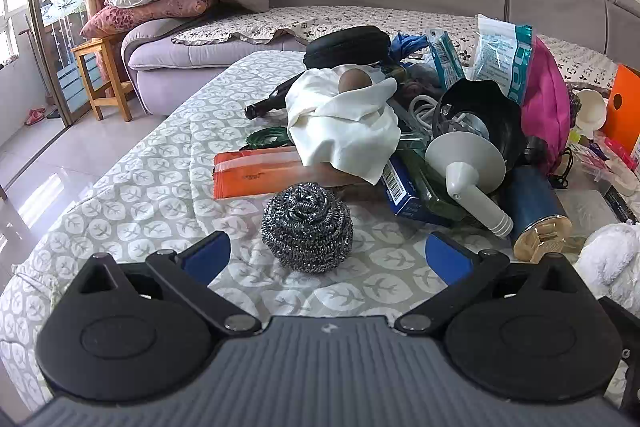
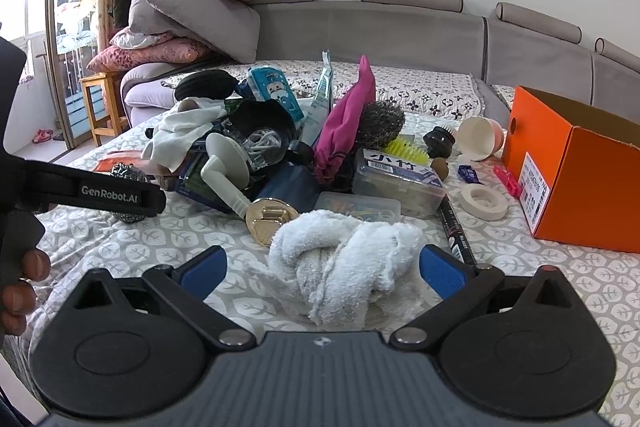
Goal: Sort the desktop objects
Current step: 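Grasp the steel wool scrubber with the left gripper while the right gripper grasps the white towel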
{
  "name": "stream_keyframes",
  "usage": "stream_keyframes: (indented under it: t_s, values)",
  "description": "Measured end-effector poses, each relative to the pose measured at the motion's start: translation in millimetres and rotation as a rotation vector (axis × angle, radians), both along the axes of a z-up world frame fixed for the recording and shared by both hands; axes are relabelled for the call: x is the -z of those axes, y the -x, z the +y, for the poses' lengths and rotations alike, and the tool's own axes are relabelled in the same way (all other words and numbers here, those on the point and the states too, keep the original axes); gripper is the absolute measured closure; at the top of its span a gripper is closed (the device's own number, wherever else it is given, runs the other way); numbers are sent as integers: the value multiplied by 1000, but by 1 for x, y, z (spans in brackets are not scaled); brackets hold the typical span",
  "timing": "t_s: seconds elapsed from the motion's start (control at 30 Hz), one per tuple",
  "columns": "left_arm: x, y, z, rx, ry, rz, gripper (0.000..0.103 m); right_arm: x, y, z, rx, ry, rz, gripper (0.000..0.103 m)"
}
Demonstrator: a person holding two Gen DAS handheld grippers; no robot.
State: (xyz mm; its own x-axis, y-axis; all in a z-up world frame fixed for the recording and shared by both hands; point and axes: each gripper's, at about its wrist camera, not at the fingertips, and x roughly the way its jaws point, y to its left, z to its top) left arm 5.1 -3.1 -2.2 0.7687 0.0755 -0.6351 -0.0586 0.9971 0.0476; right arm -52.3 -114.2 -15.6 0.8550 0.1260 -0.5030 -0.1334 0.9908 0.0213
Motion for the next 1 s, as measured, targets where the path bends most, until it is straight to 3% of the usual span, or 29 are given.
stream_keyframes:
  t_s: [0.63,0.8,1.0]
  values:
    - [-8,5,1,24,-14,-18,0,2,-2,-2,32,31,-2,0]
    - [-6,6,-2,74,-40,-95,0,2,-4,-3,30,34,-21,0]
    - [-4,-4,-1,97,31,-92,0,2,-8,-5,63,55,-34,0]
